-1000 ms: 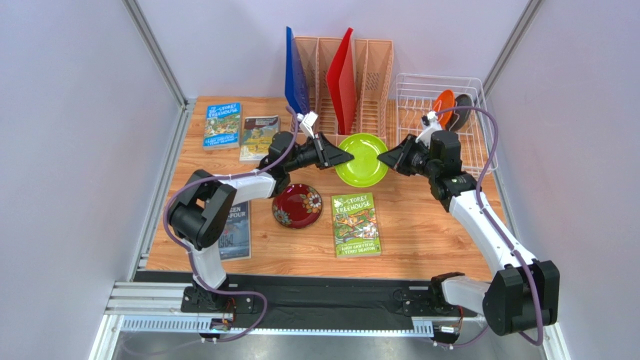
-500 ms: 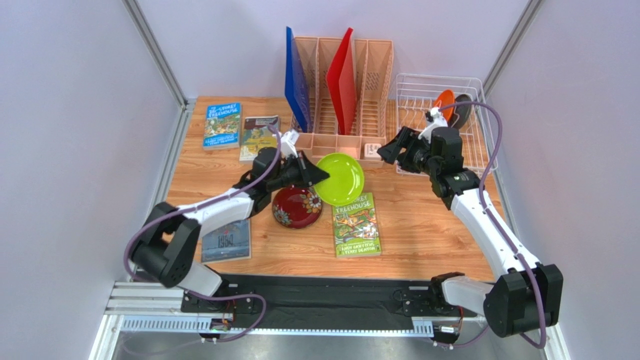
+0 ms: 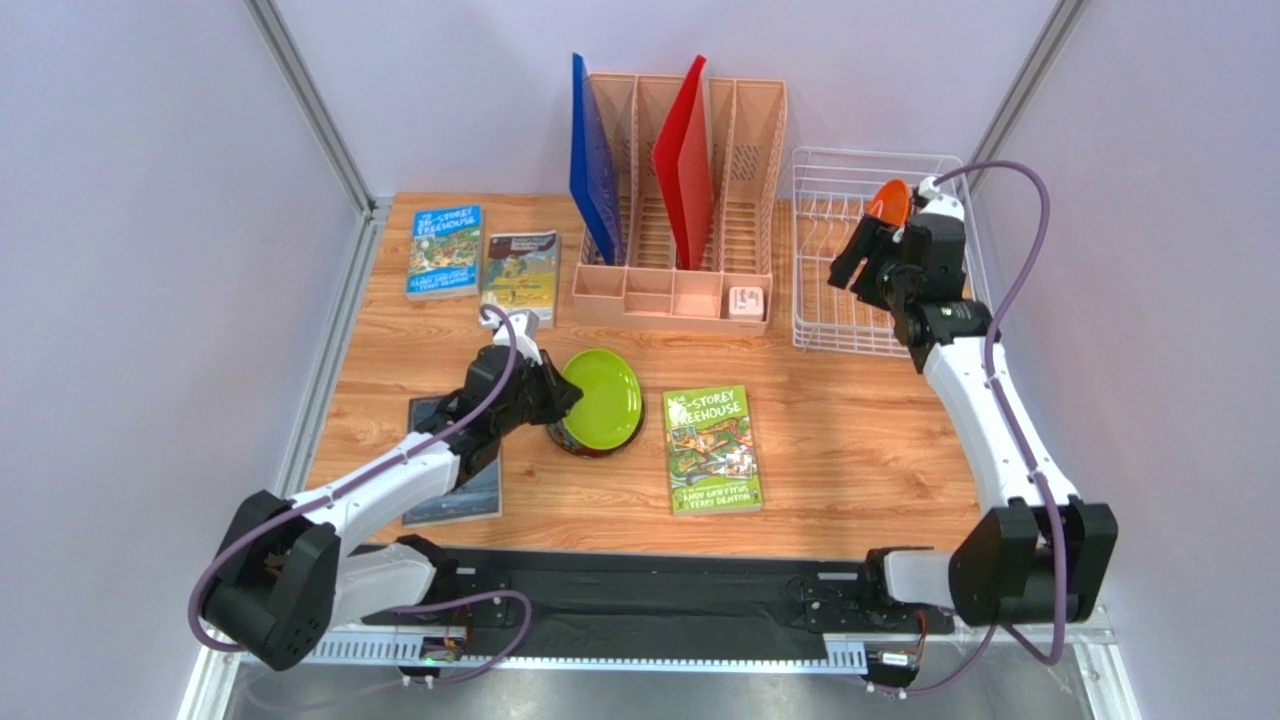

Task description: Unload the plates from the dish rack

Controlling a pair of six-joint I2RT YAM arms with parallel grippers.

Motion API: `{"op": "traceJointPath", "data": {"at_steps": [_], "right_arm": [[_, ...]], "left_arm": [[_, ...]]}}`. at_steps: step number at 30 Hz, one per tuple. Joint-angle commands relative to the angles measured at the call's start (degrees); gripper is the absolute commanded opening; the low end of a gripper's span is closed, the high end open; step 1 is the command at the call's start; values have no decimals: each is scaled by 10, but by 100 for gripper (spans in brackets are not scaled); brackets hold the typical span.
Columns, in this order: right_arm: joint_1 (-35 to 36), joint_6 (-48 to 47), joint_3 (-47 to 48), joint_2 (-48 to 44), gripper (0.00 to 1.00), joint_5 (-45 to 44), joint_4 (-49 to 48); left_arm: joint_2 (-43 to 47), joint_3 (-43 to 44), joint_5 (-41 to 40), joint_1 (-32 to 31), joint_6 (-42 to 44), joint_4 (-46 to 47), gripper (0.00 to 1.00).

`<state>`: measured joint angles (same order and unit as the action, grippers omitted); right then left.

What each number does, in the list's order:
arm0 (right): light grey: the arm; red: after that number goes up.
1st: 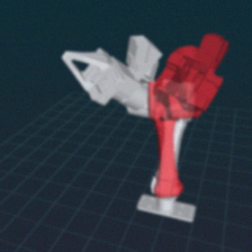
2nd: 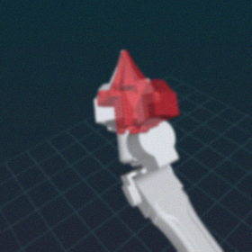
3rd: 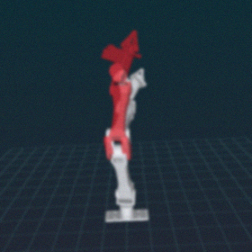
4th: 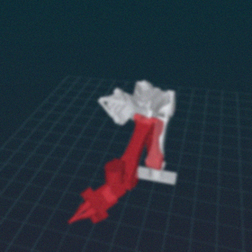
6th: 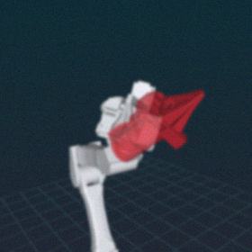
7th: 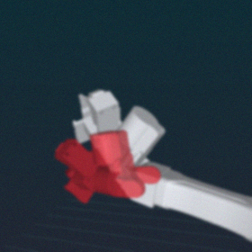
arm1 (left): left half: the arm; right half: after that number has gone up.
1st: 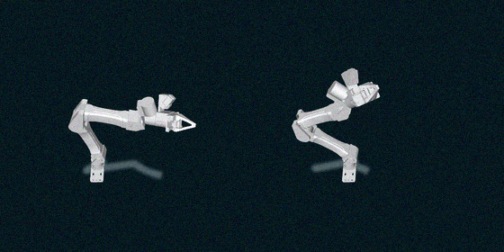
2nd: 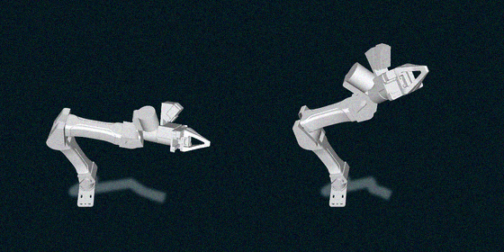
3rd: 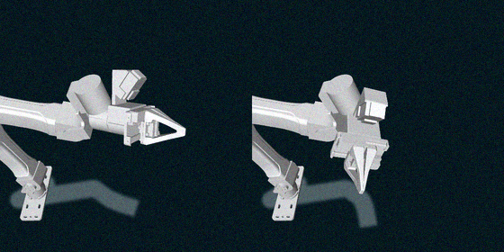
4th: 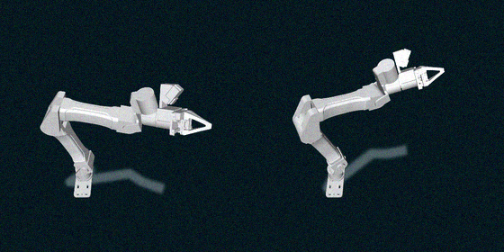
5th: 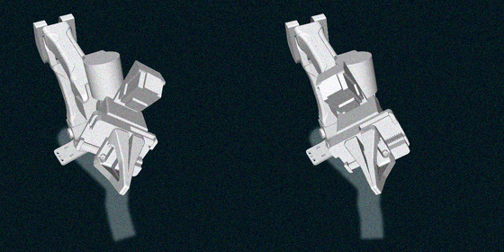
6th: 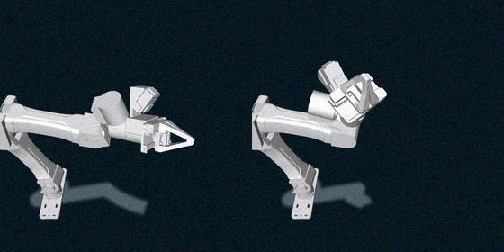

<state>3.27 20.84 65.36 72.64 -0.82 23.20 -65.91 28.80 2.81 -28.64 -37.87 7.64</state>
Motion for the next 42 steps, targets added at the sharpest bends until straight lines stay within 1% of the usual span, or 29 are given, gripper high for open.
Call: {"op": "traceJointPath", "data": {"at_steps": [1, 3, 7, 8, 9, 10, 12, 13, 16, 19, 24, 26, 29, 30, 33, 34, 35, 36, 39, 40, 42], "right_arm": [[-23, -40, 63, 48, 74, -85, -1], [-26, -51, 87, 81, 73, -116, 0], [-27, -65, 143, 132, 73, -126, 9], [-45, -66, 159, 138, 73, -128, 11], [-48, -66, 167, 154, 73, -131, 10], [-49, -66, 173, 163, 73, -130, 11], [-53, -72, 198, 192, 73, -133, 18], [-54, -75, 204, 202, 73, -137, 24], [-55, -88, 238, 237, 73, -162, 37], [-60, -98, 267, 274, 73, -175, 41], [-62, -118, 320, 338, 73, -211, 38], [-62, -135, 354, 373, 73, -234, 37], [-66, -159, 406, 426, 70, -243, 38], [-66, -166, 421, 437, 70, -244, 39], [-68, -180, 463, 477, 67, -241, 37], [-69, -184, 470, 486, 67, -241, 33], [-70, -189, 489, 494, 64, -245, 33], [-72, -190, 497, 510, 63, -247, 32], [-78, -191, 523, 534, 58, -228, 24], [-78, -194, 531, 541, 55, -226, 25], [-79, -198, 552, 555, 55, -228, 29]], "left_arm": [[4, -1, -59, 3, 19, -3, 0], [2, -8, -70, 3, 19, 3, 0], [-11, -12, -88, 3, 24, 13, 0], [-15, -13, -88, 3, 25, 16, 0], [-19, -12, -88, 3, 26, 19, 2], [-26, -12, -86, 3, 26, 21, 9], [-35, -14, -83, 3, 26, 28, 21], [-42, -15, -78, 3, 25, 30, 30], [-57, -16, -71, 3, 20, 33, 47], [-68, -19, -74, 3, 20, 31, 50], [-80, -19, -81, 3, 25, 17, 50], [-81, -16, -84, 3, 33, 10, 50], [-81, -12, -102, 3, 52, -18, 52], [-78, -11, -114, 3, 58, -24, 61], [-63, -10, -158, 3, 74, -53, 71], [-56, -10, -166, 3, 79, -61, 73], [-48, -10, -171, 3, 83, -71, 75], [-35, -10, -177, 3, 89, -74, 78], [-5, -9, -181, 3, 96, -74, 80], [1, -7, -178, 3, 100, -87, 80], [13, 6, -162, 3, 105, -90, 81]]}}
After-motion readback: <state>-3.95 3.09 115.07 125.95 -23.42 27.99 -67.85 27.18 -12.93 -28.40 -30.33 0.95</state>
